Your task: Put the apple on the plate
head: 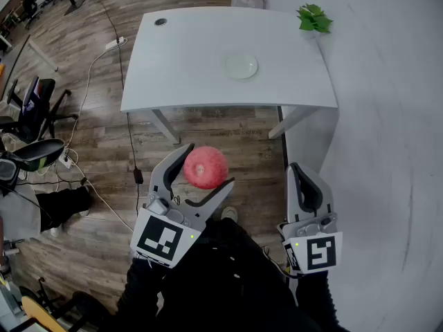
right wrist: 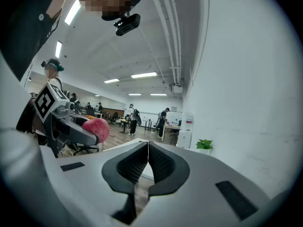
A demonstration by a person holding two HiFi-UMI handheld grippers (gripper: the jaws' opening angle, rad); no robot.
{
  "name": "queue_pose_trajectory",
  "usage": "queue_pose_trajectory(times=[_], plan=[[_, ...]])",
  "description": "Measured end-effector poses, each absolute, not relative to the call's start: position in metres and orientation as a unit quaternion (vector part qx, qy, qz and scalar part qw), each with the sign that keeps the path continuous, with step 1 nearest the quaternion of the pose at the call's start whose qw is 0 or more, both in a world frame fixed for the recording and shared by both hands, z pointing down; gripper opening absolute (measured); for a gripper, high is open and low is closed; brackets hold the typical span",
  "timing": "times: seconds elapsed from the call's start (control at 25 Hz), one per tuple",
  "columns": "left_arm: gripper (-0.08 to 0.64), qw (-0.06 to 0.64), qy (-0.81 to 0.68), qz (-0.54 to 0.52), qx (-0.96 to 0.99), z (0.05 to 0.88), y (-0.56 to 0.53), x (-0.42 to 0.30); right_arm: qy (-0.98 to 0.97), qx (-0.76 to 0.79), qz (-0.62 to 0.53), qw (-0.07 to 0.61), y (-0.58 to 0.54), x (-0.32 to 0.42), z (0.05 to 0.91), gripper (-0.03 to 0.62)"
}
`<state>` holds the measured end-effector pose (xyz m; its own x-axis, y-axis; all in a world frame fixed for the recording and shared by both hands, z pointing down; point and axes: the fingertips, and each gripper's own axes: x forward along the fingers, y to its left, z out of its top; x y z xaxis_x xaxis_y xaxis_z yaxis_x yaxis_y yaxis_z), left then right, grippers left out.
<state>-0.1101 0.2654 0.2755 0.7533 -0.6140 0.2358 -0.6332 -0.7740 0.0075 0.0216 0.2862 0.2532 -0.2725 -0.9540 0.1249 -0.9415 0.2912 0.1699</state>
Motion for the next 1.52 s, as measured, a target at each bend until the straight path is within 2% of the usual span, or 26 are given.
queue_pose_trajectory(times=[0.68, 1.12, 1.52], plan=[[0.37, 0.041, -0.32, 0.121, 0.939, 0.278, 0.258, -0.111, -0.793, 0.604, -0.01, 0.081, 0.275, 0.017, 0.254, 0.041], [0.37, 0.056, -0.339, 0.095, 0.934, 0.268, 0.25, -0.115, -0.799, 0.594, -0.022, 0.093, 0.273, 0.016, 0.252, 0.042], [0.371, 0.025, -0.374, 0.08, 0.924, 0.266, 0.249, -0.097, -0.811, 0.576, -0.041, 0.097, 0.275, 0.047, 0.249, 0.041]])
